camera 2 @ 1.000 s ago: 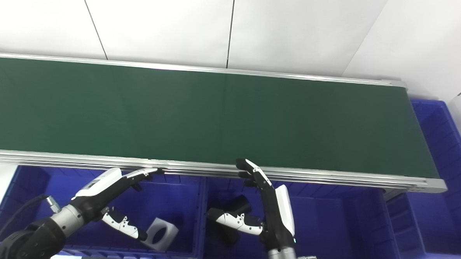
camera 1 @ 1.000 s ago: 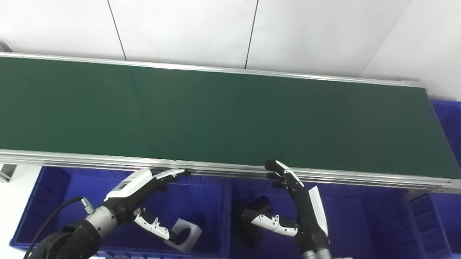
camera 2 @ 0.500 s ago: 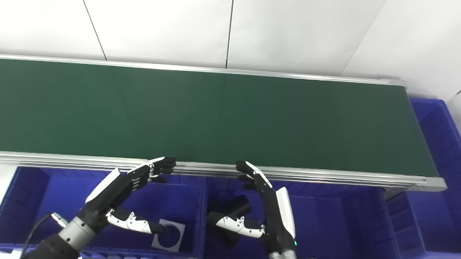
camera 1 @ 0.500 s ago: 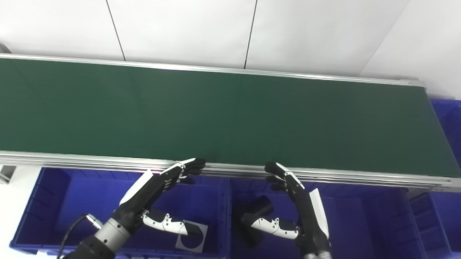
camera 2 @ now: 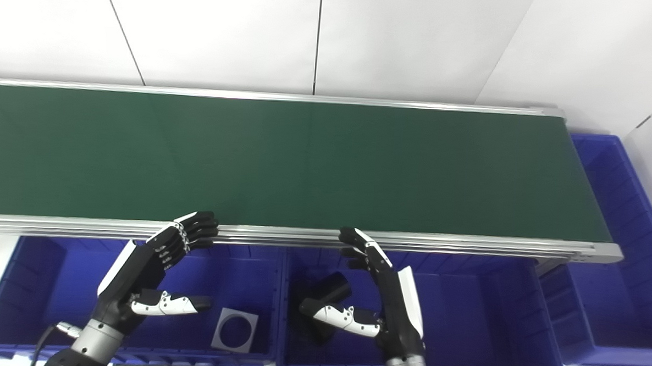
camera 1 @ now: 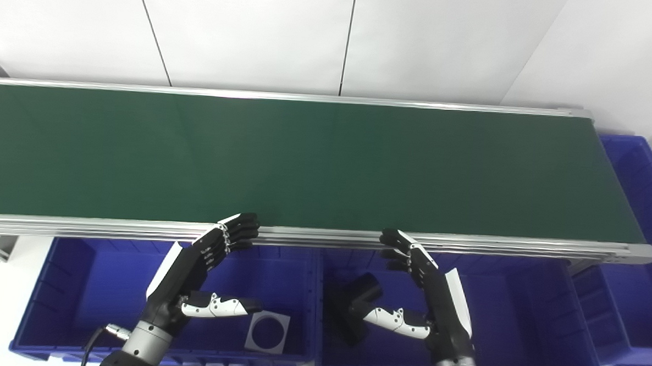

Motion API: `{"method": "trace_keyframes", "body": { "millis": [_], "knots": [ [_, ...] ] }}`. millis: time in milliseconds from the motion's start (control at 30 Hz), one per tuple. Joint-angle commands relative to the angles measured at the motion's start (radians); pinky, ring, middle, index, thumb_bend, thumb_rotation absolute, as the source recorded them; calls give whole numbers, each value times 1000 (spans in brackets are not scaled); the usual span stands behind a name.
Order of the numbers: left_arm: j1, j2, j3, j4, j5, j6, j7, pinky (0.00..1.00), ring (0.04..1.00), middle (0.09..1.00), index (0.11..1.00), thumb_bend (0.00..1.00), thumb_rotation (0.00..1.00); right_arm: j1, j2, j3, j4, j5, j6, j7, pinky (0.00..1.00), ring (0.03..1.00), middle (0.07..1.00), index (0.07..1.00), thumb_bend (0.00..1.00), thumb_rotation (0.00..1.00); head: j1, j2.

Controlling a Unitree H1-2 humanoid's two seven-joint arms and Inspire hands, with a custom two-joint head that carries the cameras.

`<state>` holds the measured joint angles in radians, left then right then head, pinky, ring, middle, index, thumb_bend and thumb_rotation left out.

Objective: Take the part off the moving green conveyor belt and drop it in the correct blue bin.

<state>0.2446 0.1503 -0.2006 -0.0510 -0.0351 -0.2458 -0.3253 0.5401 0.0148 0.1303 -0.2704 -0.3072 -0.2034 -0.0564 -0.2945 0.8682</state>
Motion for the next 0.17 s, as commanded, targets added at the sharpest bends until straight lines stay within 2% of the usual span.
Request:
{"method": "trace_keyframes", "body": {
  "millis": [0, 133],
  "knots": [
    [-11, -11, 2, -14, -13, -7, 12, 777, 816, 827, 819, 859, 195, 3, 4, 0, -25, 15, -23, -9, 697, 746, 805, 823, 916, 369, -1, 2],
    [-15, -14, 8, -1, -9, -15, 14, 783, 824, 831, 821, 862, 212, -1, 4, 0, -18, 25, -31, -10, 698, 743, 801, 822, 911, 359, -3, 2]
  ]
}}
